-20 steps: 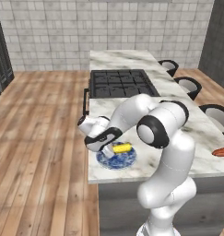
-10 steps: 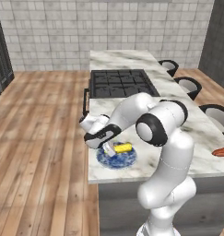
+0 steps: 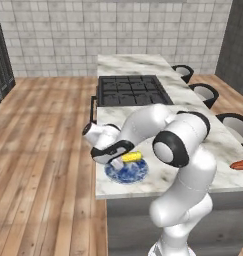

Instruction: Pick the corn from the counter and place it in the microwave.

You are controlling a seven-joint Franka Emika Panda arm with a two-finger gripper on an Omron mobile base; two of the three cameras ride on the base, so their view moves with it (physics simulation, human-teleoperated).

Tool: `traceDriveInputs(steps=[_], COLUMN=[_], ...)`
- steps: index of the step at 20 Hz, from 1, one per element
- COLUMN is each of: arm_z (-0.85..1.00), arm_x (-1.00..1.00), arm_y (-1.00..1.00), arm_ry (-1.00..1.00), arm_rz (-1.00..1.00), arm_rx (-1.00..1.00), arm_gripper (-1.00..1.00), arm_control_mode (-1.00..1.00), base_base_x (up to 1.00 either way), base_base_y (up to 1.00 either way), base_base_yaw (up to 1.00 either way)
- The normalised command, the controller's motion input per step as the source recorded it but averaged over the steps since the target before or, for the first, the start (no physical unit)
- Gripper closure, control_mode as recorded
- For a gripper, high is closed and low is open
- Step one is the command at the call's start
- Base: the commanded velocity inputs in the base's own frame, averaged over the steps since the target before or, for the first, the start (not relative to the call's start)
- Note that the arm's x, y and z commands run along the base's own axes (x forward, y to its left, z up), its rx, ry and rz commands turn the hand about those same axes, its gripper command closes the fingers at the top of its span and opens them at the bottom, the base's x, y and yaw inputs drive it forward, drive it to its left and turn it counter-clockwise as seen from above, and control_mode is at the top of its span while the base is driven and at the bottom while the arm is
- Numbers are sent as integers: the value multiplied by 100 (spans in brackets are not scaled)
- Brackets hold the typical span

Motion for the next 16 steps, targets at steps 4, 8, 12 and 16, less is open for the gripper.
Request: traceDriveInputs(steps=[4,8,12,16], arm_z=[95,100,100,99], arm_x=[-15,-22,-46,-70], arm_y=[-2,-27,-26,-35], arm_ry=[-24,-6,0,0], arm_rz=[0,-9,-20,-31], arm_rx=[2,12,25,31], arm_gripper=[100,100,100,100], arm_control_mode=[-100,-100,-100,-100], base_base_x=[0,0,0,0], base_base_y=[0,0,0,0], base_base_yaw=[0,0,0,0])
